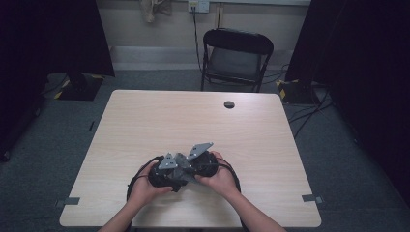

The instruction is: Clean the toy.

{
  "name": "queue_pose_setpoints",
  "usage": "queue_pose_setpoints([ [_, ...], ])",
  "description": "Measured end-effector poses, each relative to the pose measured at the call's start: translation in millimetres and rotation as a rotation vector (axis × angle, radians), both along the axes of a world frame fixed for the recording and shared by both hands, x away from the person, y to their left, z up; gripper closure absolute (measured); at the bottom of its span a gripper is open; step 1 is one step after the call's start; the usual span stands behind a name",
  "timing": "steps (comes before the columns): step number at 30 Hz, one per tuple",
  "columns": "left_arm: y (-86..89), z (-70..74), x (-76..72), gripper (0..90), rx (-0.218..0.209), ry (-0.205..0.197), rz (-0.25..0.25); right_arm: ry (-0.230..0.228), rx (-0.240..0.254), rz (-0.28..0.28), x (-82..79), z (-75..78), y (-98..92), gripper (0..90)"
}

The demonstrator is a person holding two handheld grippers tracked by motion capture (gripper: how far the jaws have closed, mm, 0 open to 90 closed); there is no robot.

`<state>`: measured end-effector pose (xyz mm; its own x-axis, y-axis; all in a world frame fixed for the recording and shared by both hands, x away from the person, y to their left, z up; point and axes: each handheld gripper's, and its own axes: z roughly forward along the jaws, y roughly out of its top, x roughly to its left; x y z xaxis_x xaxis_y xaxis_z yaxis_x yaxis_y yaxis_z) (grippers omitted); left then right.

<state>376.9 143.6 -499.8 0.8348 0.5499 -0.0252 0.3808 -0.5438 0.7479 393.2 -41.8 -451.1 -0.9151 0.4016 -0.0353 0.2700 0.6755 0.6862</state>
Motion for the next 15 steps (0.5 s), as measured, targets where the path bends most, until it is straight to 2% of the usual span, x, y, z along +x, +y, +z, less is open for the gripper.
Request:
queue_pose_setpoints([
  [2,0.0,0.0,0.0,24.3,0.000,0.000,0.000,-0.012,-0.013,0.006,-1.1,-0.8,1.8,72.9],
  [6,0.1,0.0,0.0,24.3,-0.001,-0.001,0.003,-0.007,-0.011,-0.008,0.9,0.6,-1.4,73.0],
  [10,0.0,0.0,0.0,24.4,-0.002,0.000,0.003,-0.018,-0.017,-0.032,4.8,3.4,-10.5,73.0],
  [15,0.0,-0.1,0.1,24.4,-0.003,0.002,0.001,-0.007,-0.012,-0.071,11.3,5.3,-25.0,73.1],
])
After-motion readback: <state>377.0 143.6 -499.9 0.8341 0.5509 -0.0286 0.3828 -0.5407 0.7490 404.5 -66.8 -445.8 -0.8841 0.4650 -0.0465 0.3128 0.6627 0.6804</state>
